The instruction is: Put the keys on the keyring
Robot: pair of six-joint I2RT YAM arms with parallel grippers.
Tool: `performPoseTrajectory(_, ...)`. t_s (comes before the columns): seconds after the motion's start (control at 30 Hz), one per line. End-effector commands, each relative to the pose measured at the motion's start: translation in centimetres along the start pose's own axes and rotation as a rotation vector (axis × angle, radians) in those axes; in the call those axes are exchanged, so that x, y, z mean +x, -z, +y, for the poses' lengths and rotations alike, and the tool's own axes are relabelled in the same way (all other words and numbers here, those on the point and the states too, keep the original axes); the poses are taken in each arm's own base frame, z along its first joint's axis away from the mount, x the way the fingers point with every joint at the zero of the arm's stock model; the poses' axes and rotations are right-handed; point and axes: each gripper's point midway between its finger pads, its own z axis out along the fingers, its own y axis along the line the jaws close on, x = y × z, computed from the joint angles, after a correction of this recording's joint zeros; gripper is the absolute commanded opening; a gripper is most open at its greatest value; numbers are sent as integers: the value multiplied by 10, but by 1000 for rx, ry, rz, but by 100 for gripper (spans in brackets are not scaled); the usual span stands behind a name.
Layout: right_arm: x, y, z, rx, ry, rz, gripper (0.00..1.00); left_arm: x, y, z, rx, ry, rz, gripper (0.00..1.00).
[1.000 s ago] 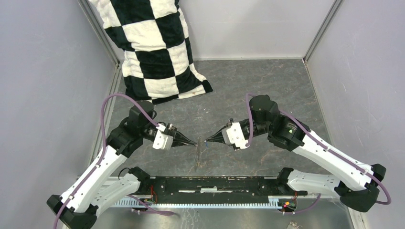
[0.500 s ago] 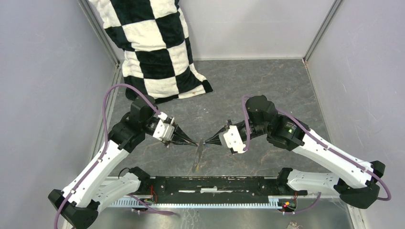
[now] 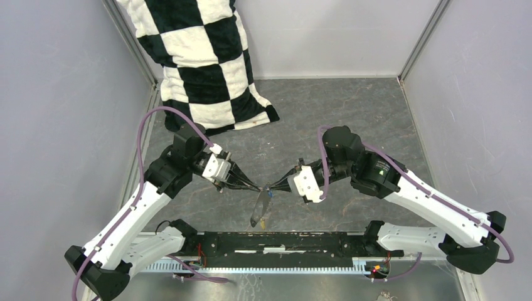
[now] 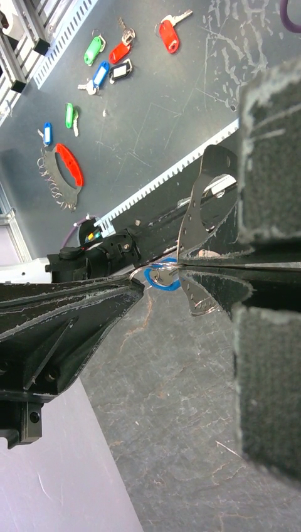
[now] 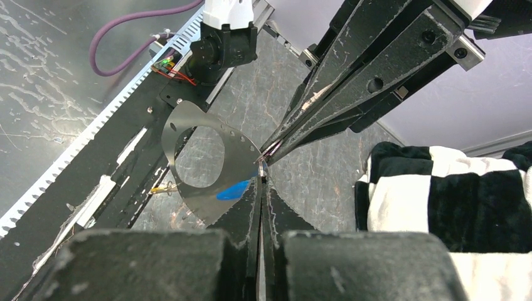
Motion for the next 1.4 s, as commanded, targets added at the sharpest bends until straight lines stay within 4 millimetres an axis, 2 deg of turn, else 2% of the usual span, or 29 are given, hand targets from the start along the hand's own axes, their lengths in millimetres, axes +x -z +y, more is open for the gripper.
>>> performPoseTrajectory(0.0, -22, 7, -10, 36, 63, -38, 1, -22, 0, 3, 15, -44, -34, 2)
performPoseTrajectory(1.37, -28, 1, -10, 23, 61, -88, 1, -18, 0, 6, -9, -61, -19, 2)
